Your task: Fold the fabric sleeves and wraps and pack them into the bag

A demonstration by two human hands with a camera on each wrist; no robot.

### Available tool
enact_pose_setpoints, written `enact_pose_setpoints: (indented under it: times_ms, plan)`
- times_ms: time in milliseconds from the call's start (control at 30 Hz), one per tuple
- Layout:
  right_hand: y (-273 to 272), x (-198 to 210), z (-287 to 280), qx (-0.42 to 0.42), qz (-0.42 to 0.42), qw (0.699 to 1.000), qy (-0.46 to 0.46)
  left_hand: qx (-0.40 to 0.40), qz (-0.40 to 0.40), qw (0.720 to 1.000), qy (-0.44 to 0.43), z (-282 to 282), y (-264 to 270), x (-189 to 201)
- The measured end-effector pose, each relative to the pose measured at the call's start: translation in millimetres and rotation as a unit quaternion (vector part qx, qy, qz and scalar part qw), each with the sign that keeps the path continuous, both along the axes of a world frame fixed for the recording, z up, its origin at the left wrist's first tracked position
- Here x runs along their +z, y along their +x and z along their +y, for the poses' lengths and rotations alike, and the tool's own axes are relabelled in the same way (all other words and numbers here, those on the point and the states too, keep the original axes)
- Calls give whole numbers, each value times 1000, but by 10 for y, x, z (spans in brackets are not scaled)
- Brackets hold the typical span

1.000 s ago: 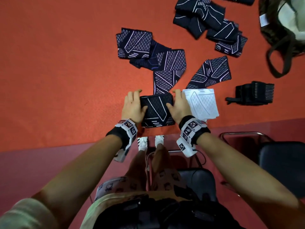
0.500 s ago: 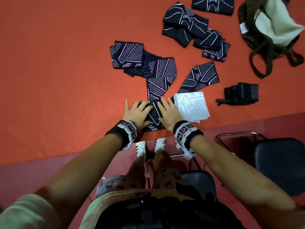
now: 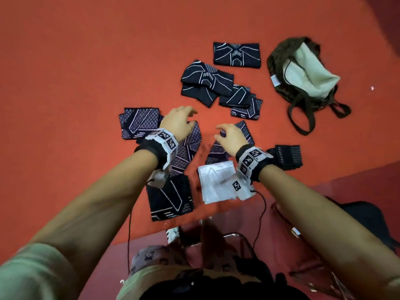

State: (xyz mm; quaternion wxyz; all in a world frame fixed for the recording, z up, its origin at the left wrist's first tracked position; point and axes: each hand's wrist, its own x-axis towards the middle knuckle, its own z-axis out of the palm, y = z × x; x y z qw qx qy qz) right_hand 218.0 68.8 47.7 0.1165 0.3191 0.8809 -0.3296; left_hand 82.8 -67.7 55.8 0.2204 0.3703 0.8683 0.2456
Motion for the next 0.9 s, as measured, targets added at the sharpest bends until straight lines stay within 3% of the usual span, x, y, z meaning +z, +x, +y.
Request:
enact_pose_setpoints:
  times_ms: [233, 367, 567, 667, 767, 900]
  plan:
    - [-576, -295, 1172, -29, -30, 999, 31, 59, 9, 997, -43, 1070, -426, -298]
    - [-865, -615, 1562, 1, -33, 998, 51, 78, 23, 994, -69, 1482, -564, -626]
    - [-1214, -1246, 1791, 70, -24, 995, 62, 54, 59, 992, -92, 1837, -752, -1210]
    - [-1312, -1467, 1849, 83, -35, 993, 70, 37, 41, 991, -120, 1868, -846, -1499]
    - [-1362, -1549, 1906, 91, -20, 991, 98, 28, 35, 993, -113, 1837, -848, -1734]
    - [-1414, -1533, 1920, 124, 1, 981, 146, 57, 34, 994, -93, 1849, -757, -1743]
